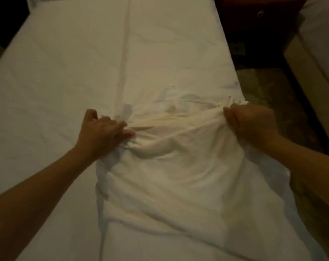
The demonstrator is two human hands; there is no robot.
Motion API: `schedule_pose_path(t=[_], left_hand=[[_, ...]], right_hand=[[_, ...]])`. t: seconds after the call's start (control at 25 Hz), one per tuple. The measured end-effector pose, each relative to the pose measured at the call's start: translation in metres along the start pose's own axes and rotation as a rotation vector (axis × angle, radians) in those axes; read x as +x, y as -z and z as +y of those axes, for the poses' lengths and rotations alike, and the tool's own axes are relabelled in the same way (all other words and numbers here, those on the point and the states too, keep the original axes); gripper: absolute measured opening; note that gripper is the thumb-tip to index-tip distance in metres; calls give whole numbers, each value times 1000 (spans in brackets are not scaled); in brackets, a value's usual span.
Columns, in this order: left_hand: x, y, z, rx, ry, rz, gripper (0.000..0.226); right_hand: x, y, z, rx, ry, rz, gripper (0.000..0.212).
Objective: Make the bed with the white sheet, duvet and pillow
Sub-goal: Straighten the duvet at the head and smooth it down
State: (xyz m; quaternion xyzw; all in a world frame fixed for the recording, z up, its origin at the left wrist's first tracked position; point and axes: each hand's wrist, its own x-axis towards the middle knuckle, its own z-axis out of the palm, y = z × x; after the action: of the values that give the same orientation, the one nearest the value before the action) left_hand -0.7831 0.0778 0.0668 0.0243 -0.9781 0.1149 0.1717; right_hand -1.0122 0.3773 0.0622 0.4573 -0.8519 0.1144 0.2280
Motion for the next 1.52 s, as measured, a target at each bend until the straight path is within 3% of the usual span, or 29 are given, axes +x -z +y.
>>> schedule_pose_path(t=[0.08,0.16,0.2,0.36,0.48,0.56,0.64,0.76,0.92,1.04,1.52], left_hand=[[17,8,-4,-16,189,-124,63],[25,-2,14,-14,467,-358,54],[27,-11,25,-32,574,-373,48],[10,-12,40,-142,747,-49,27],[-1,8,47,-239,538,135,25],[-4,21,60,-370,343,70,27],[-7,40,76,-435,269,-41,33],[-13,79,98,-435,221,-154,34],[-7,146,115,-461,257,-366,22],[-4,195,126,-406,244,-436,22],[-35,414,242,-345,434,-547,22]], right_hand=[[12,2,10,-47,-81,28,43],[14,-12,8,-124,-167,-151,49],[12,-22,3,-156,-228,-240,50],[0,-27,-11,-234,-396,-303,41],[-8,-7,-23,0,-357,-122,35],[-19,18,-45,152,-119,-115,40],[-38,38,-66,253,107,-253,42],[-53,85,-95,444,-12,-580,41],[-51,146,-118,373,-132,-727,50],[-41,192,-129,371,-188,-811,47],[-112,423,-113,382,-172,-811,37]])
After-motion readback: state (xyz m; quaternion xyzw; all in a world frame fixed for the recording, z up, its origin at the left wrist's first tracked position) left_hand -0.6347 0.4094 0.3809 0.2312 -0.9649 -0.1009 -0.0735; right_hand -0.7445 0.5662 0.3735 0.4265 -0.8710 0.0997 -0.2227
